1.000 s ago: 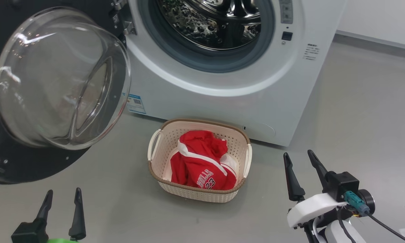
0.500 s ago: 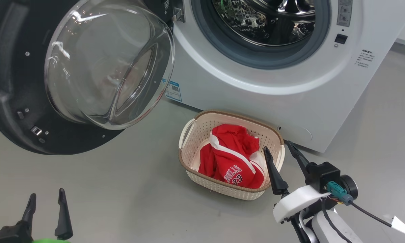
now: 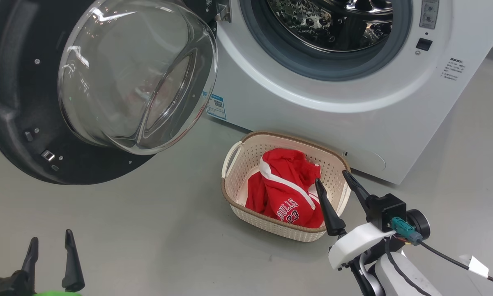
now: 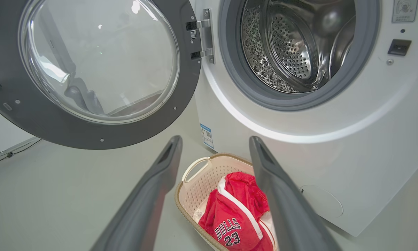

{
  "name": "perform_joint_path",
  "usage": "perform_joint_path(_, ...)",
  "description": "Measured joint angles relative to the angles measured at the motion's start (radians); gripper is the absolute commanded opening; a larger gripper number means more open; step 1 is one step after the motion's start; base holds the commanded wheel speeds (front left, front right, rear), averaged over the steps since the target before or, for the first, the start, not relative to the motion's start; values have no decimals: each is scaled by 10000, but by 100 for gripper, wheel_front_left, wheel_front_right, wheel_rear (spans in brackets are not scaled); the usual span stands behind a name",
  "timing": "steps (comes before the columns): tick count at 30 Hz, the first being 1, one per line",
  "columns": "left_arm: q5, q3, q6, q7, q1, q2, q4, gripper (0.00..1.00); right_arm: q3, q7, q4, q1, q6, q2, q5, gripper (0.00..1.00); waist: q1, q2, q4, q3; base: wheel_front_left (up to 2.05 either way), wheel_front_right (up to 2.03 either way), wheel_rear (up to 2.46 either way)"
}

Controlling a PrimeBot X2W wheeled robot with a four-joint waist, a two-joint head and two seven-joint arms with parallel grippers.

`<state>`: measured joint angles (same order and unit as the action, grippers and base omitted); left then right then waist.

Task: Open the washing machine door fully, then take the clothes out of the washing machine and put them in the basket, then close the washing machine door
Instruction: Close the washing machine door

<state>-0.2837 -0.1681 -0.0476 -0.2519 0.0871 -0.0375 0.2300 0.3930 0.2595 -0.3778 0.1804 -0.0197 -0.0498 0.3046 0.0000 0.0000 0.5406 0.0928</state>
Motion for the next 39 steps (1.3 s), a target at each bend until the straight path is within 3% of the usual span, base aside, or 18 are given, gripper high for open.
perform_joint_path(1, -46, 0, 0, 0, 0, 0, 10, 100, 0, 0, -23, 0, -2, 0, 2, 100, 0, 0, -1, -1, 0, 0, 0)
perform_joint_path(2, -35, 19, -2, 0, 0, 0, 19, 73, -2, 0, -46, 0, -4, -2, 17, 100, 0, 0, -3, -3, 0, 0, 0)
perform_joint_path(4, -165, 33, -4, 0, 1, 6, 102, 0, -10, 0, -86, 0, -8, -2, 50, 100, 0, 0, -11, -12, 0, 0, 0)
perform_joint_path(13, -796, 69, -207, 0, 0, 8, 163, 0, -35, 0, -165, 1, -96, -4, 128, 100, 0, 0, -45, -76, 0, 0, 0)
perform_joint_path(15, -1365, -2, -288, 0, -6, 8, 194, 0, -40, 0, -167, 1, -98, -4, 205, 100, 0, 0, -51, -92, 0, 0, 0)
perform_joint_path(19, -2922, -209, -399, 0, -58, 12, 466, 0, -36, 0, -169, 1, -98, -4, 207, 100, 0, 0, -54, -109, 0, 0, 0)
perform_joint_path(25, -6567, -345, -708, -2, -437, 42, 840, 0, -12, 0, -182, 2, -98, -4, 211, 100, 1, 0, -59, -137, 0, 0, 0)
perform_joint_path(34, -10195, -407, -732, 17, -666, 50, 1467, 0, 0, 0, -186, 2, -163, -4, 301, 100, 1, 0, -88, -180, 0, 0, 0)
perform_joint_path(39, -11457, -585, -734, 531, -1009, 71, 1473, 0, -46, 0, -184, 0, -198, -4, 309, 100, 1, 0, -113, -186, 0, 0, 0)
